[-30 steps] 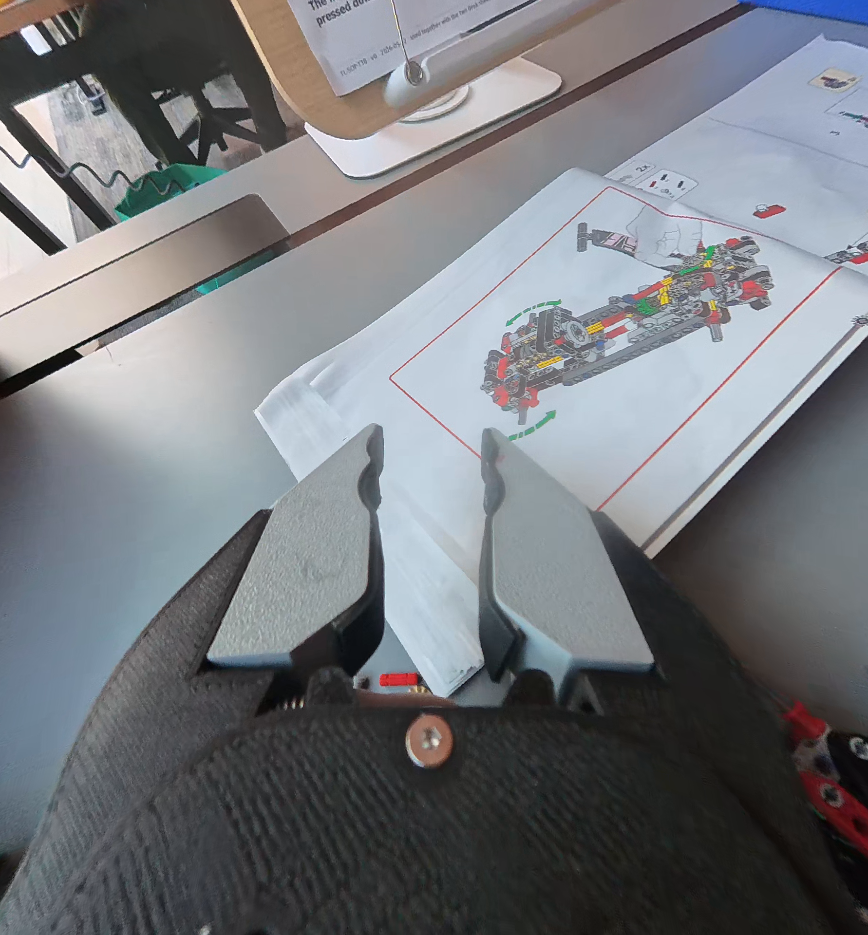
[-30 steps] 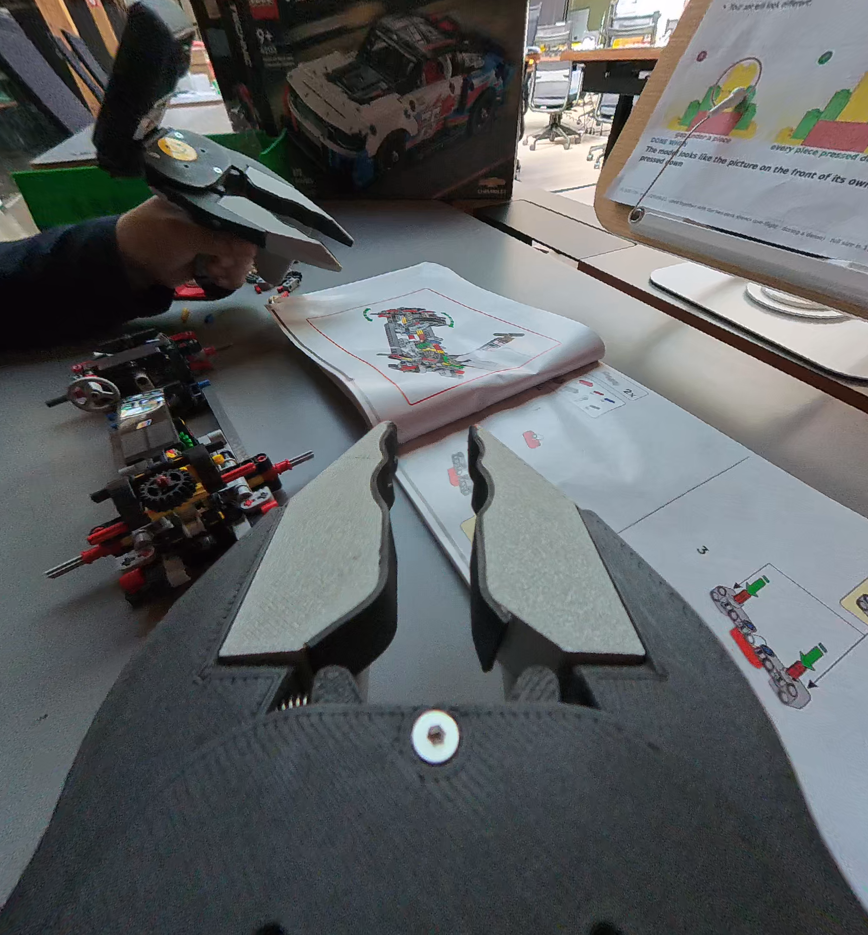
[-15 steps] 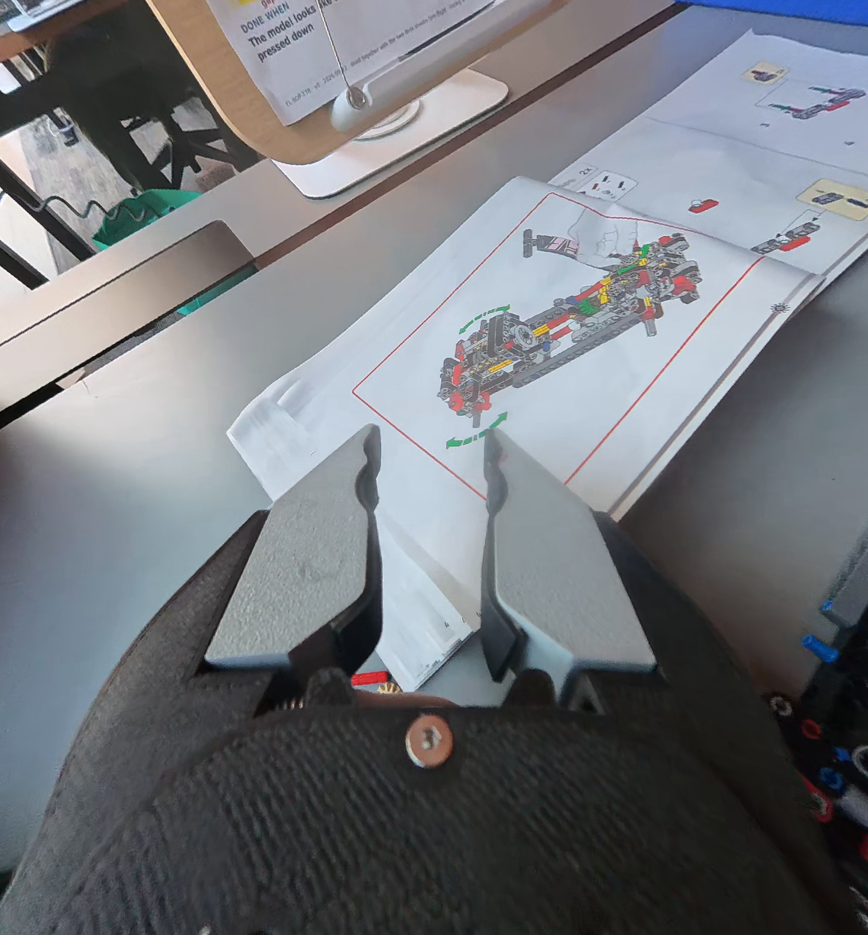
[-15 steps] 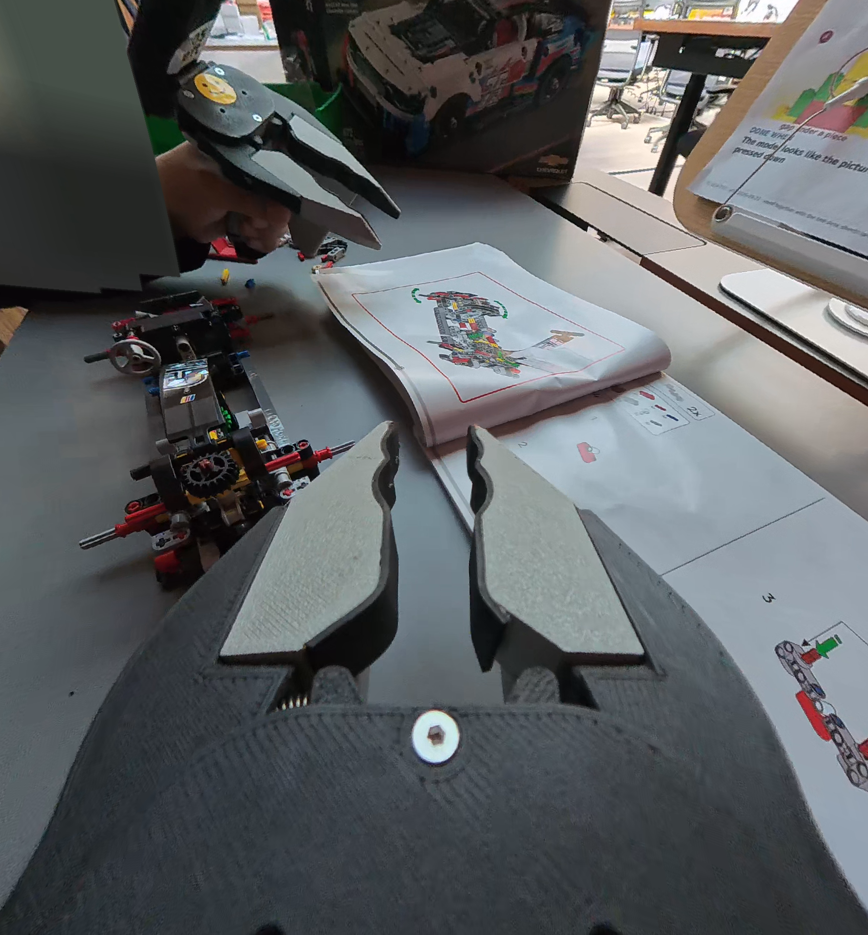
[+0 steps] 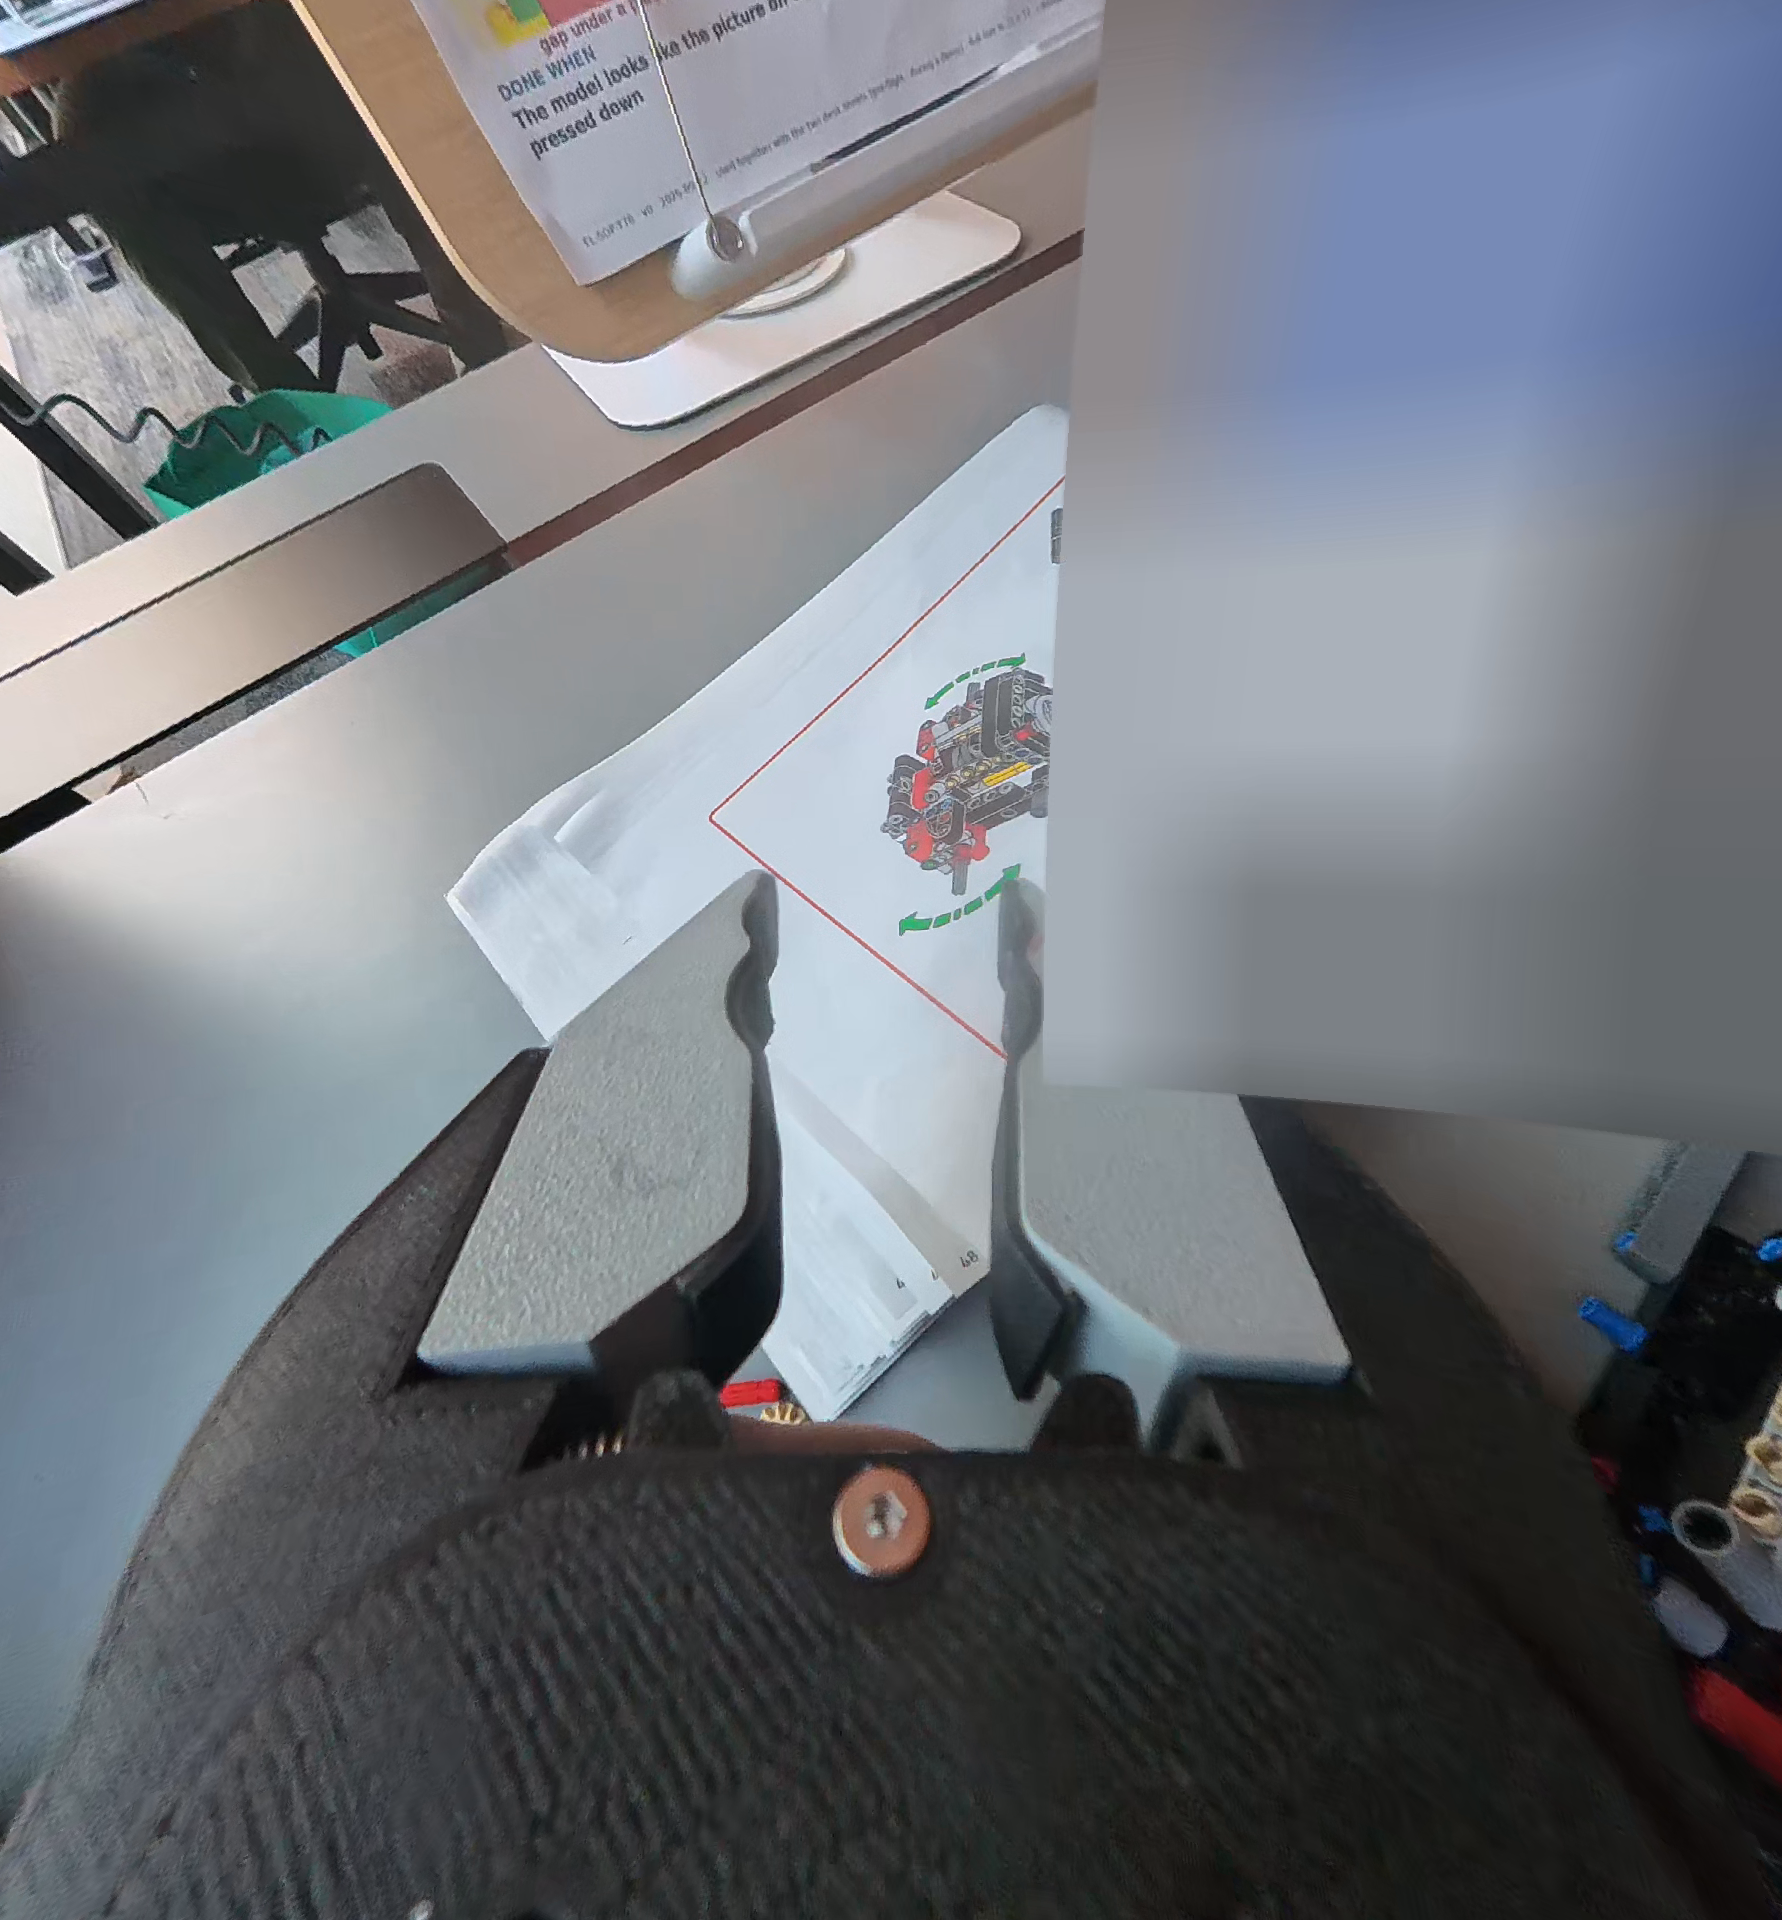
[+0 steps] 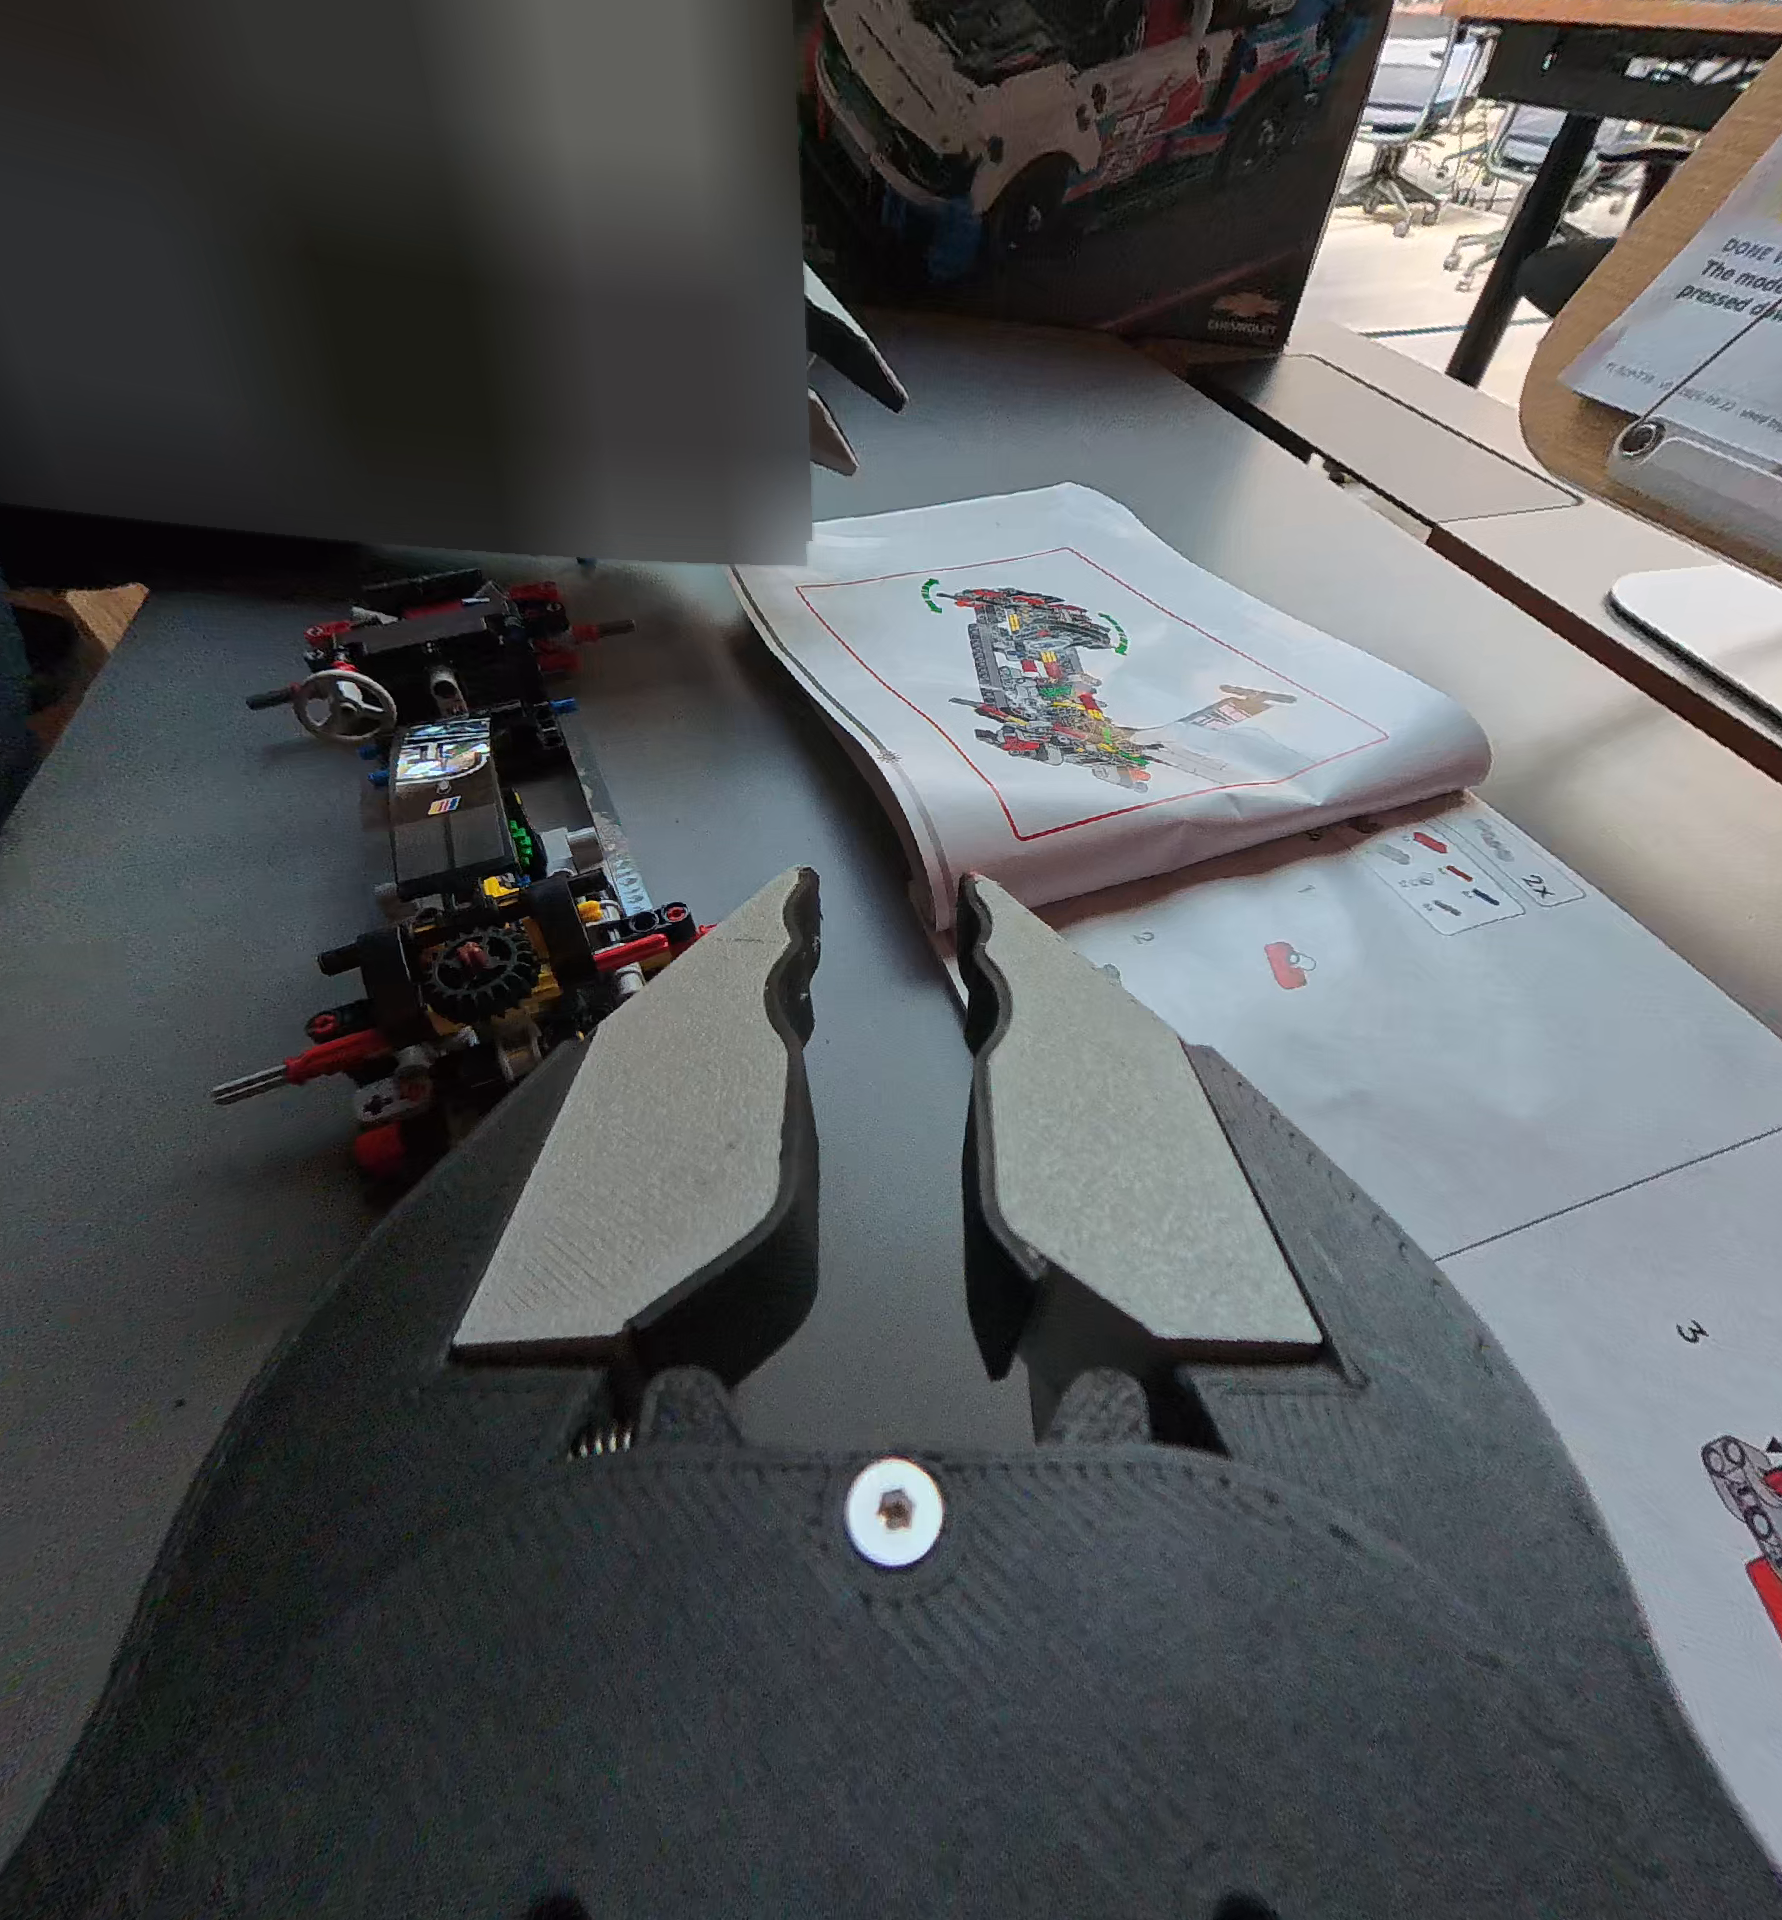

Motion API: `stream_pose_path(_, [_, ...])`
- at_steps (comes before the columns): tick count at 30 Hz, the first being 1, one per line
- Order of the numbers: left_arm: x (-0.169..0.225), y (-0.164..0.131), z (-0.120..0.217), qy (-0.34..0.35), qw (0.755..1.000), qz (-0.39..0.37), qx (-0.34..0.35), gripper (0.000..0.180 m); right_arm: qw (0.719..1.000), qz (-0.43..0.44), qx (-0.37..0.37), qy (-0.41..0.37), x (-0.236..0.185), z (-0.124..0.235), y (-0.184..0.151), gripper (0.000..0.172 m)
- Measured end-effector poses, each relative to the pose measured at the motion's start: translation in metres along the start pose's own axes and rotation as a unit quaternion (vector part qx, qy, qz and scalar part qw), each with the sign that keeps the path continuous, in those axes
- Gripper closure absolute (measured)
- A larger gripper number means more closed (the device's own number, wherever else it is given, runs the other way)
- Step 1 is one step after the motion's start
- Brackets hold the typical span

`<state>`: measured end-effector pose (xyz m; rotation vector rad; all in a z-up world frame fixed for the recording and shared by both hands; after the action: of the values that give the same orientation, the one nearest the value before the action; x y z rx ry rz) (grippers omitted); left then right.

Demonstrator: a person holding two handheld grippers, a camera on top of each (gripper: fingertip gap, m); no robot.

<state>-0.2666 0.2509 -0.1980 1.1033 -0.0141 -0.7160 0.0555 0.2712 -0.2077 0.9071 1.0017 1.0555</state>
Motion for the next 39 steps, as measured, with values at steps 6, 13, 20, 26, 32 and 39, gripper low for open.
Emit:
stream_pose_path(6, [0.000, -0.010, -0.009, -0.016, 1.000, 0.012, -0.023, 0.139, 1.000, -0.010, 0.011, 0.004, 0.001, 0.003, 0.001, 0.148])
stream_pose_path(13, [0.005, -0.009, -0.010, -0.020, 1.000, 0.003, -0.023, 0.139, 1.000, -0.007, 0.006, 0.011, -0.003, 0.004, 0.000, 0.148])
stream_pose_path(20, [0.009, -0.009, -0.011, -0.024, 0.999, -0.009, -0.032, 0.139, 1.000, -0.018, -0.009, 0.023, -0.003, 0.001, -0.002, 0.145])
stream_pose_path(26, [0.011, -0.007, -0.011, -0.022, 0.999, -0.011, -0.027, 0.139, 0.999, -0.042, 0.003, 0.035, 0.001, 0.005, 0.000, 0.141])
stream_pose_path(32, [0.010, -0.002, -0.007, -0.003, 1.000, -0.023, -0.015, 0.140, 0.998, -0.058, 0.016, 0.037, 0.005, 0.007, 0.002, 0.140])
stream_pose_path(39, [0.012, 0.003, -0.005, 0.016, 0.999, -0.033, -0.001, 0.144, 0.991, -0.107, 0.056, 0.051, 0.015, 0.017, 0.006, 0.131])
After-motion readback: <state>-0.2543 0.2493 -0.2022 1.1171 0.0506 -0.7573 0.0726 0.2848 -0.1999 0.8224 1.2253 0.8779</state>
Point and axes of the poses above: each gripper's, where its closed fingertips meet, z back along the fingers, y out of its top, x = y × z across the jaws, the point moved 7 cm from there along z, back along the fingers, and after that the axes turned 12 degrees about -z, right-handed, at the moved point
